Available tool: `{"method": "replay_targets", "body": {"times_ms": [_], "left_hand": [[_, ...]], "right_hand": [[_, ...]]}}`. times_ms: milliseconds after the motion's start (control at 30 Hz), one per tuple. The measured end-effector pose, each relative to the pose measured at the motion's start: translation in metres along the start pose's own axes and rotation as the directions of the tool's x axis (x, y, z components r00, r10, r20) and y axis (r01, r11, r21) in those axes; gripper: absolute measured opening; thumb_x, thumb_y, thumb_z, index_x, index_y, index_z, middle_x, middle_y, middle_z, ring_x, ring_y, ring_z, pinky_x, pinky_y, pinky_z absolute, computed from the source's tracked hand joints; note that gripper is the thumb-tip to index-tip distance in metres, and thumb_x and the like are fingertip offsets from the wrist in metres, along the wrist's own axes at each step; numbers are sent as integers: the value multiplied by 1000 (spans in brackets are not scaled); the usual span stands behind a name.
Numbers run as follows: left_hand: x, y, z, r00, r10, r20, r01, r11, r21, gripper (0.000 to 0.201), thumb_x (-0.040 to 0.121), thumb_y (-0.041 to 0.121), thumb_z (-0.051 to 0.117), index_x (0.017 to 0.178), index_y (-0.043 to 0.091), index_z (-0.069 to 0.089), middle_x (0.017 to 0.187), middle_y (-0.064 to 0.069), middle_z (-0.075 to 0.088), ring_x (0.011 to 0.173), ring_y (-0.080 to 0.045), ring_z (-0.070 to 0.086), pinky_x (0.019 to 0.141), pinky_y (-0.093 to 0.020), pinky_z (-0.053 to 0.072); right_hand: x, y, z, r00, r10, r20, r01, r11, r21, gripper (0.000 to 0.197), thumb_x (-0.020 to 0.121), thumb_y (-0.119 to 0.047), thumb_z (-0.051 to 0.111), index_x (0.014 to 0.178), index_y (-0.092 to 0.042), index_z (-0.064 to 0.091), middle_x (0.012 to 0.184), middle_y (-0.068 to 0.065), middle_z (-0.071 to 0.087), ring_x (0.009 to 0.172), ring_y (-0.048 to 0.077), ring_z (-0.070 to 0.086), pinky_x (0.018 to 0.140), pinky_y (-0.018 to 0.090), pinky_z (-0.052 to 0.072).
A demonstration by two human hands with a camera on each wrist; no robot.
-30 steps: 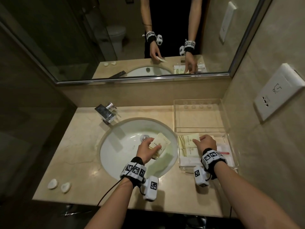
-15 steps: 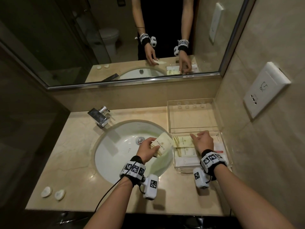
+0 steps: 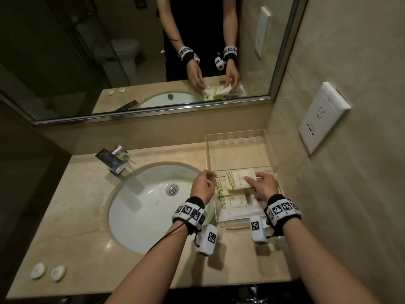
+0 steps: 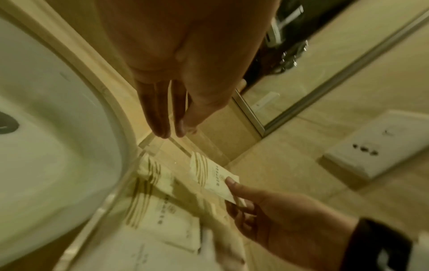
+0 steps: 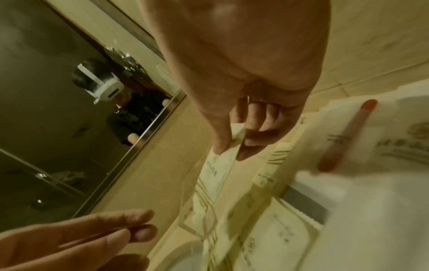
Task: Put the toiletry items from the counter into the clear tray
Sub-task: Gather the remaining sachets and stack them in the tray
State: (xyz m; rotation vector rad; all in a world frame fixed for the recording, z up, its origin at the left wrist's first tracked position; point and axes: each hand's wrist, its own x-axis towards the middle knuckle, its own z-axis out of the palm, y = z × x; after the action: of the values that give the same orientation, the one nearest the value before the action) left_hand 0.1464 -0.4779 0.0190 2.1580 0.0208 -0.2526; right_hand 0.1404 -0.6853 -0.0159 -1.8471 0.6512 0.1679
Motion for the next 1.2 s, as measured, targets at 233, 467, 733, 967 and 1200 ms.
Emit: {"method": "replay_targets", "body": {"times_ms": [233,467,733,967,1200], "left_hand": [[-13,-20,15,984,-44,172,-24,926,376,41,90,-4,46,125,13,57,128,-11,56,122,-27,49,105,-38,41],[-13,-25,19,972,81,220,-188,827,530,50,84,-5,49,129,17,55,136,-3,49,119,-28,43,102,-36,40],[-16,-30,28,889,21,458,-393,551,737,76,81,0,55,148,24,28,157,-3,23,133,-34,29,105,-46,31],[-12,-29,27,882,-5,471,-391,551,738,76,82,2,54,149,26,25,159,-1,19,135,-33,27,107,-47,28],[-11,-34,23,884,7,467,-390,563,729,80,82,-3,48,150,30,21,159,-1,20,134,-33,29,106,-45,30]], "right_hand": [[3,12,22,997,77,-17,-78,984,-157,44,86,-24,71,122,0,61,124,17,65,119,31,57,101,32,42],[0,11,46,998,42,-53,-54,964,-259,32,82,-25,75,101,-3,62,106,15,68,97,30,62,81,31,46],[-5,19,50,993,-63,-95,16,901,-434,42,82,-33,73,111,-11,51,114,10,58,100,31,61,80,37,49],[-8,23,50,991,-104,-88,49,876,-480,32,85,-31,69,108,-16,52,110,6,60,97,27,61,79,34,47],[-6,21,53,985,-162,-64,115,880,-460,29,87,-20,68,113,-12,60,114,10,62,97,27,63,82,37,53]]}}
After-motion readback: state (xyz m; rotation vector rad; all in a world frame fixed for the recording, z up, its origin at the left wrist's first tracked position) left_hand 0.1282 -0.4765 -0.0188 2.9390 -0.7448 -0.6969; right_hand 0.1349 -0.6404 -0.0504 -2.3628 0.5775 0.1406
